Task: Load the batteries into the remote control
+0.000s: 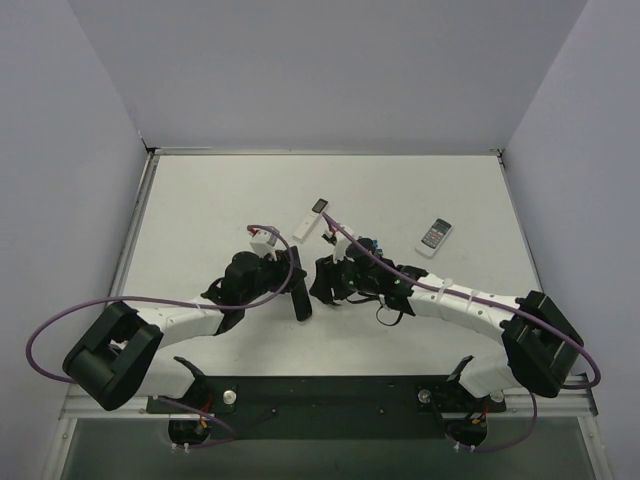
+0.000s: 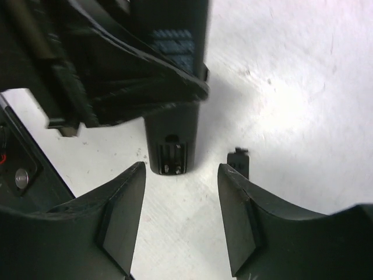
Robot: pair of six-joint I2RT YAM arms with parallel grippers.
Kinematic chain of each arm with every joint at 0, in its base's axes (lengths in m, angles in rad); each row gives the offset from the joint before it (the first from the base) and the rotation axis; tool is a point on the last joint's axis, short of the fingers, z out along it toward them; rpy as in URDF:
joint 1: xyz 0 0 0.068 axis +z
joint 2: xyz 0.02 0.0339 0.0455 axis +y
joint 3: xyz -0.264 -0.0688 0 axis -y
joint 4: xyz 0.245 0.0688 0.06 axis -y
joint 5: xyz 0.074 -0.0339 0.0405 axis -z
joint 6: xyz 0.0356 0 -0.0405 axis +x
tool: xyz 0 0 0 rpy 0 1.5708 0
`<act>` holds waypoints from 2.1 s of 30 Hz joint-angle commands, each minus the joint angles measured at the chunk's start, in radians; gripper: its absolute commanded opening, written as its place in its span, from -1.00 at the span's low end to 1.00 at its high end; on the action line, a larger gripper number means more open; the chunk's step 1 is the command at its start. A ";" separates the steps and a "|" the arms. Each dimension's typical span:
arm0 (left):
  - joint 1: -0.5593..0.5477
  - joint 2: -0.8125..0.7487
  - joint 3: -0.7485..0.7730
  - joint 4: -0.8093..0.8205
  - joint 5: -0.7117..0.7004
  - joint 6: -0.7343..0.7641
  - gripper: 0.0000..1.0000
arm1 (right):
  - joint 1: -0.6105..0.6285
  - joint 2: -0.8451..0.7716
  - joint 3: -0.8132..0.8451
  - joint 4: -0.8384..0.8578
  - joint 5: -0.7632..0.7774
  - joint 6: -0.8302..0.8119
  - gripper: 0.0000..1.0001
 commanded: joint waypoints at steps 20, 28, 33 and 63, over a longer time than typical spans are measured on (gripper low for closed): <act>0.016 -0.658 -0.230 -0.280 -0.259 -0.164 -1.00 | -0.100 0.046 0.118 -0.349 0.183 -0.017 0.42; 0.024 -0.966 -0.402 -0.248 -0.224 -0.333 -1.00 | -0.229 0.062 0.216 -0.381 0.166 -0.038 1.00; 0.024 -1.075 -0.414 -0.309 -0.212 -0.347 -1.00 | -0.250 0.164 0.350 -0.443 0.217 -0.055 0.92; 0.024 -1.093 -0.475 -0.246 -0.077 -0.370 -1.00 | -0.281 0.766 0.928 -0.816 0.236 -0.058 -0.37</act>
